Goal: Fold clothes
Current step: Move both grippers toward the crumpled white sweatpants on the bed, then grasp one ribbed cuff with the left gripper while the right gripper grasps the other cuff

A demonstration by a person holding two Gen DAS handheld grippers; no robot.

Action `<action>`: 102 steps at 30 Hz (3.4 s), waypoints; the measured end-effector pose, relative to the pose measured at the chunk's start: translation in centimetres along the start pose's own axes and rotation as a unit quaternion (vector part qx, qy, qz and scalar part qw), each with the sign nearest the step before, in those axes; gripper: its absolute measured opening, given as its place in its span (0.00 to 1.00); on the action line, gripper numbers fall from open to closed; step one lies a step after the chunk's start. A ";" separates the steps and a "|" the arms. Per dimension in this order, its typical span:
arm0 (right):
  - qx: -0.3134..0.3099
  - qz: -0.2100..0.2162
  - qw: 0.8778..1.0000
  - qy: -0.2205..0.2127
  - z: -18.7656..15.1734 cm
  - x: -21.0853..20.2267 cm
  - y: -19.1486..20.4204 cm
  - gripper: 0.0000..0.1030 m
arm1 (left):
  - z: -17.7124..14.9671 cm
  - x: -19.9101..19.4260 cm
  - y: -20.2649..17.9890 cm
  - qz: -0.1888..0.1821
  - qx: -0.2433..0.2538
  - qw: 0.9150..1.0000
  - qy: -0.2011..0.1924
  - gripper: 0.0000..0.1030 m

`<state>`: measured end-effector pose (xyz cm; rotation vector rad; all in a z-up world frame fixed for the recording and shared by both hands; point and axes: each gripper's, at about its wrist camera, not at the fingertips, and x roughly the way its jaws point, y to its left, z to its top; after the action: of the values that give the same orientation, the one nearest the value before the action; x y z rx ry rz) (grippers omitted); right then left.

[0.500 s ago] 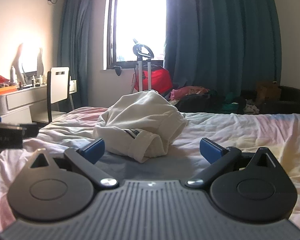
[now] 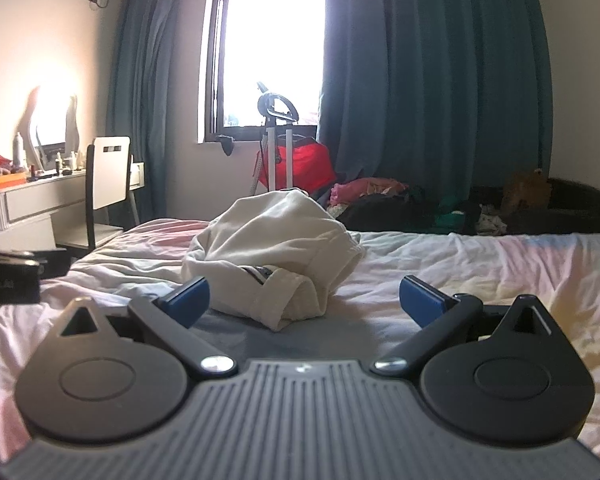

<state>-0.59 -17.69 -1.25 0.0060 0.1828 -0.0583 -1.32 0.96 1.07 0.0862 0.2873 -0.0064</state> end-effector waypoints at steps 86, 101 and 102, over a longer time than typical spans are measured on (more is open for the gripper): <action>0.167 0.068 0.975 0.126 -5.4 6.5 -6.7 0.98 | 0.5 6.8 3.2 -0.039 -0.028 0.999 -0.001 0.05; 0.144 0.088 0.973 0.157 -8.1 16.4 -3.5 0.55 | 0.1 10.1 8.4 -0.013 -0.135 0.990 0.027 0.05; 0.136 0.091 0.975 0.149 -8.1 16.5 -3.1 0.54 | 0.1 10.4 8.0 -0.011 -0.129 0.991 0.027 0.05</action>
<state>13.96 -21.68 -12.17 0.3060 0.4719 0.1016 8.82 9.01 -1.05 -0.1742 0.3418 0.0121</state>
